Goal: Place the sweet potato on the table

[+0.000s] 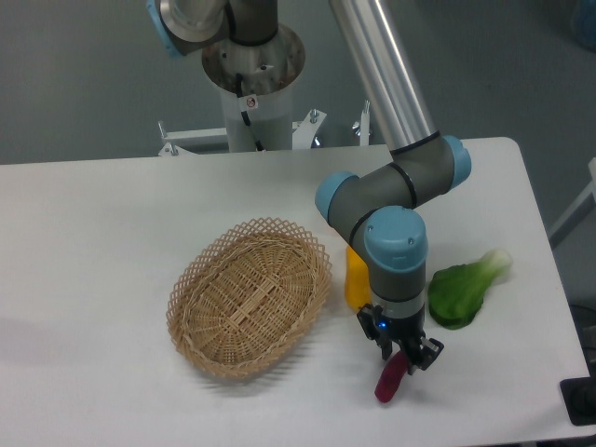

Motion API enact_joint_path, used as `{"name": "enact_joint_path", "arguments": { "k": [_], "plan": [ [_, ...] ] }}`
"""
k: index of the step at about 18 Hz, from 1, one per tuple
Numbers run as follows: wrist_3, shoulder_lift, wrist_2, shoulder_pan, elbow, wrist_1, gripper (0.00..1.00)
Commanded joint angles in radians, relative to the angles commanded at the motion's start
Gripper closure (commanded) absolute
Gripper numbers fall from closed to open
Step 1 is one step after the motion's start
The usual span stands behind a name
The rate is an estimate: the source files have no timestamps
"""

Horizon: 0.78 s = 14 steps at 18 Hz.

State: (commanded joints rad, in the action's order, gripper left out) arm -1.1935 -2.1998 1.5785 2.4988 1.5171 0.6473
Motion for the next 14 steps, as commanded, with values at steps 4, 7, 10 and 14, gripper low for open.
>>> {"name": "enact_joint_path", "arguments": {
  "k": [4,7,10,14],
  "plan": [
    [0.012,0.031,0.006,0.011,-0.026,0.002,0.0],
    [-0.002,0.072,0.047,0.044,-0.035,0.008,0.0],
    [-0.005,0.109,0.051,0.066,-0.048,0.014,0.0],
    [-0.104,0.162,0.049,0.118,-0.061,0.072,0.0]
  ]
}}
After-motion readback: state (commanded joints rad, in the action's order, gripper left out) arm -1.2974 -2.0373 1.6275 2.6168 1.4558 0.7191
